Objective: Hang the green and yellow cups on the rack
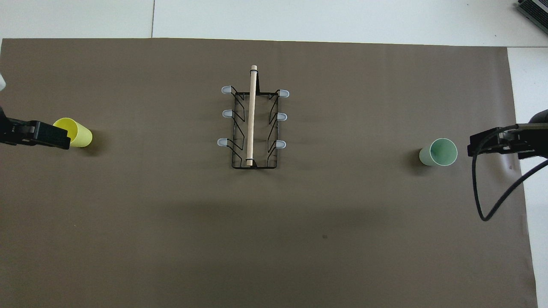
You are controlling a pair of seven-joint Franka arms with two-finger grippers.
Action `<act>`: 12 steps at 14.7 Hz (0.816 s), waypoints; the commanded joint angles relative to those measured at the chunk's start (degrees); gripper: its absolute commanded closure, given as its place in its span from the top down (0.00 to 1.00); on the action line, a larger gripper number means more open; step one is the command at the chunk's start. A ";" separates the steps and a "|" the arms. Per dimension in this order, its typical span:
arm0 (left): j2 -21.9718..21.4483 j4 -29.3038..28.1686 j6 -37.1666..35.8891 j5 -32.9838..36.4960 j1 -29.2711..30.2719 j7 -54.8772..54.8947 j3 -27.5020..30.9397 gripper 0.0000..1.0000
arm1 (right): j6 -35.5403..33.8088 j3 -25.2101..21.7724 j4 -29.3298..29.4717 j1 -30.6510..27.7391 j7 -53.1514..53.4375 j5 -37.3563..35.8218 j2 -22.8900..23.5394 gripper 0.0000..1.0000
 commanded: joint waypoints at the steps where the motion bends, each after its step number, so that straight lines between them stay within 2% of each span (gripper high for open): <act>1: 1.05 1.27 -1.35 -1.04 1.51 -0.76 -0.16 1.00 | 1.59 0.20 -2.60 0.34 1.20 -0.79 0.44 1.00; 3: 4.21 4.69 -1.53 -1.39 0.37 -0.76 3.16 1.00 | 1.67 0.11 -2.08 0.25 -0.99 -0.96 3.34 1.00; 5: 8.51 9.25 -2.40 -3.75 -0.51 -0.85 7.38 1.00 | 2.72 0.11 -1.99 -0.19 -7.46 -2.36 4.83 1.00; 8: 17.12 17.16 -3.29 -5.95 -2.09 -1.11 14.32 1.00 | 4.21 0.46 -1.02 2.87 -13.99 -13.57 14.03 1.00; 9: 19.93 19.62 -3.20 -6.92 -2.36 -1.20 16.34 1.00 | 6.74 0.55 -1.37 4.11 -15.40 -16.58 16.51 1.00; 12: 26.18 24.29 -1.37 -9.56 -2.36 -1.81 20.74 1.00 | 7.48 0.55 -2.51 4.91 -25.31 -21.15 18.46 1.00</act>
